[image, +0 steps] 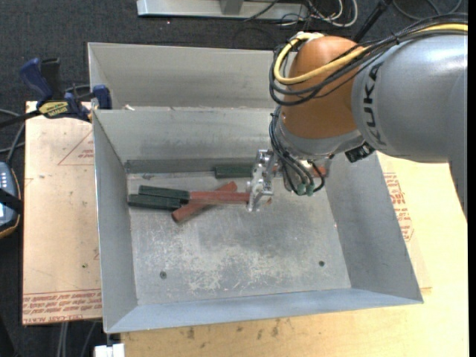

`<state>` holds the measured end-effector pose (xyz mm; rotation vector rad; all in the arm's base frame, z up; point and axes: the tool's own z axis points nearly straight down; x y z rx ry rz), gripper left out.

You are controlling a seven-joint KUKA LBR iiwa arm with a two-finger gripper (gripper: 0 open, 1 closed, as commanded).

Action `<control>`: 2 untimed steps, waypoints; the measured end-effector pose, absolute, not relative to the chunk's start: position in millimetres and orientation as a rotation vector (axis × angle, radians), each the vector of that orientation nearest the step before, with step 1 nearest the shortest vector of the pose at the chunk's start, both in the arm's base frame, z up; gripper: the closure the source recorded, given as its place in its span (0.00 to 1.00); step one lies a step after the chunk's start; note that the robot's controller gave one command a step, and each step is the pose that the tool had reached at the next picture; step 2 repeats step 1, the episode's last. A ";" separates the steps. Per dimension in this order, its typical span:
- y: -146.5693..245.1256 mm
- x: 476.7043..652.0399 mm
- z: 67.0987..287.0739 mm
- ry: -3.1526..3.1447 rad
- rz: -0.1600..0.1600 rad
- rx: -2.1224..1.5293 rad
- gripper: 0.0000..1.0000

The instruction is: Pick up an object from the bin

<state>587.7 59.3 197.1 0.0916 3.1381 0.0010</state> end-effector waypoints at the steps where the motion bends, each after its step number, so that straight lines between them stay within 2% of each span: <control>1: 19.1 573.3 297.3 3.104 0.000 -0.440 1.00; 2: 19.1 573.3 297.3 3.104 0.000 -0.440 1.00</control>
Offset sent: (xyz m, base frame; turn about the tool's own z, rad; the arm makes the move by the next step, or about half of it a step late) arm 0.0000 0.0000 0.0000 0.0000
